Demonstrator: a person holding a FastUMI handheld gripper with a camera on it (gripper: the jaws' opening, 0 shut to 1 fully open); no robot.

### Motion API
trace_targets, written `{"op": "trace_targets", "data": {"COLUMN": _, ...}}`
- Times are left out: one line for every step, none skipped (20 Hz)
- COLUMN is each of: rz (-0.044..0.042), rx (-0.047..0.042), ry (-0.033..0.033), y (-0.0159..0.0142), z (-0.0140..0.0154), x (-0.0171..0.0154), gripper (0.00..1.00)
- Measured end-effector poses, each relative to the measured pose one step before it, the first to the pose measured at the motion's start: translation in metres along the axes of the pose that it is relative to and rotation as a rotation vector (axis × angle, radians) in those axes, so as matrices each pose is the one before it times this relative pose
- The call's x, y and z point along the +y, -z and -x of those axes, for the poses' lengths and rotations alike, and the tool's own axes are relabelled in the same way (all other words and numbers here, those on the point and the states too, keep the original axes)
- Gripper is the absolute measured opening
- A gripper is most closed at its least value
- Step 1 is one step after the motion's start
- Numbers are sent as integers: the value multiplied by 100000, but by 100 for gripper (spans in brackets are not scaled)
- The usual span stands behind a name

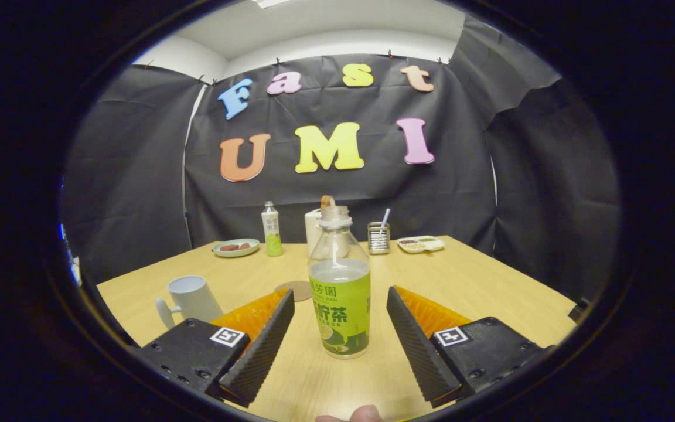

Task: Take the bottle from table, then pour the juice into the cup, finally place the bottle on the coaster

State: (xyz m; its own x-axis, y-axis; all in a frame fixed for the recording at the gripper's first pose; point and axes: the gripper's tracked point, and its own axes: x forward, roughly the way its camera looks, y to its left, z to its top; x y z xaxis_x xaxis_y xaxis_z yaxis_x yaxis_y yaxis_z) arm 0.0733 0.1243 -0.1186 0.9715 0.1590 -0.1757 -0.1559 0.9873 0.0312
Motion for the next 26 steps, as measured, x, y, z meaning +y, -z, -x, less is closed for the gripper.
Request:
{"op": "trace_targets", "data": {"rz": -460, "rx": 806, "ry": 221, "y": 272, "z": -645, "x": 75, "gripper": 100}}
{"op": "trace_targets", "data": {"rz": -33, "rx": 1248, "ry": -393, "y": 337, "z": -587, "x": 258, "gripper": 100}}
{"op": "trace_targets", "data": {"rz": -121, "rx": 995, "ry": 198, "y": 315, "z": -509, "x": 15, "gripper": 100}}
{"op": "trace_targets", "data": {"rz": -93, "rx": 608, "ry": 721, "y": 144, "z": -607, "x": -132, "gripper": 100}}
{"op": "trace_targets", "data": {"rz": -91, "rx": 770, "ry": 905, "y": 176, "z": -493, "x": -113, "gripper": 100}}
{"op": "trace_targets", "data": {"rz": -401, "rx": 606, "ry": 1097, "y": 116, "z": -442, "x": -163, "gripper": 100}}
{"op": "trace_targets", "data": {"rz": -80, "rx": 908, "ry": 420, "y": 285, "z": -488, "x": 73, "gripper": 100}}
{"op": "trace_targets", "data": {"rz": 77, "rx": 1265, "ry": -18, "y": 295, "z": -480, "x": 163, "gripper": 100}}
{"op": "trace_targets", "data": {"rz": -297, "rx": 886, "ry": -114, "y": 143, "z": -327, "x": 110, "gripper": 100}}
{"op": "trace_targets", "data": {"rz": -392, "rx": 34, "ry": -366, "y": -122, "z": -234, "x": 191, "gripper": 100}}
{"op": "trace_targets", "data": {"rz": -243, "rx": -247, "ry": -380, "y": -79, "z": -145, "x": 136, "gripper": 100}}
{"op": "trace_targets", "data": {"rz": -37, "rx": -40, "ry": 18, "y": -81, "z": -127, "x": 63, "gripper": 100}}
{"op": "trace_targets", "data": {"rz": 52, "rx": -12, "ry": 581, "y": 86, "z": -253, "x": -79, "gripper": 100}}
{"op": "trace_targets", "data": {"rz": -377, "rx": -68, "ry": 475, "y": -56, "z": -124, "x": -39, "gripper": 98}}
{"op": "trace_targets", "data": {"rz": -672, "rx": 211, "ry": 438, "y": -14, "z": -45, "x": -26, "gripper": 94}}
{"op": "trace_targets", "data": {"rz": -383, "rx": 296, "ry": 913, "y": -4, "z": -52, "x": -13, "gripper": 91}}
{"op": "trace_targets", "data": {"rz": -30, "rx": -25, "ry": 761, "y": 24, "z": -54, "x": 1, "gripper": 87}}
{"op": "trace_targets", "data": {"rz": 188, "rx": 315, "ry": 187, "y": -38, "z": 20, "x": 131, "gripper": 85}}
{"op": "trace_targets", "data": {"rz": 595, "rx": 304, "ry": -43, "y": 71, "z": 114, "x": 331, "gripper": 84}}
{"op": "trace_targets", "data": {"rz": 1413, "rx": 564, "ry": -195, "y": -64, "z": 29, "x": 332, "gripper": 83}}
{"op": "trace_targets", "data": {"rz": 1952, "rx": 780, "ry": -1185, "y": -2, "z": 69, "x": 629, "gripper": 82}}
{"op": "trace_targets", "data": {"rz": 1836, "rx": 169, "ry": -1097, "y": -260, "z": 74, "x": 588, "gripper": 80}}
{"op": "trace_targets", "data": {"rz": 2836, "rx": 90, "ry": -535, "y": -306, "z": 133, "x": 411, "gripper": 79}}
{"op": "trace_targets", "data": {"rz": 3575, "rx": -436, "ry": -58, "y": -455, "z": 1, "x": 413, "gripper": 78}}
{"op": "trace_targets", "data": {"rz": 3885, "rx": -792, "ry": -60, "y": -606, "z": 3, "x": 376, "gripper": 78}}
{"op": "trace_targets", "data": {"rz": 4443, "rx": -285, "ry": -139, "y": -572, "z": -127, "x": 457, "gripper": 78}}
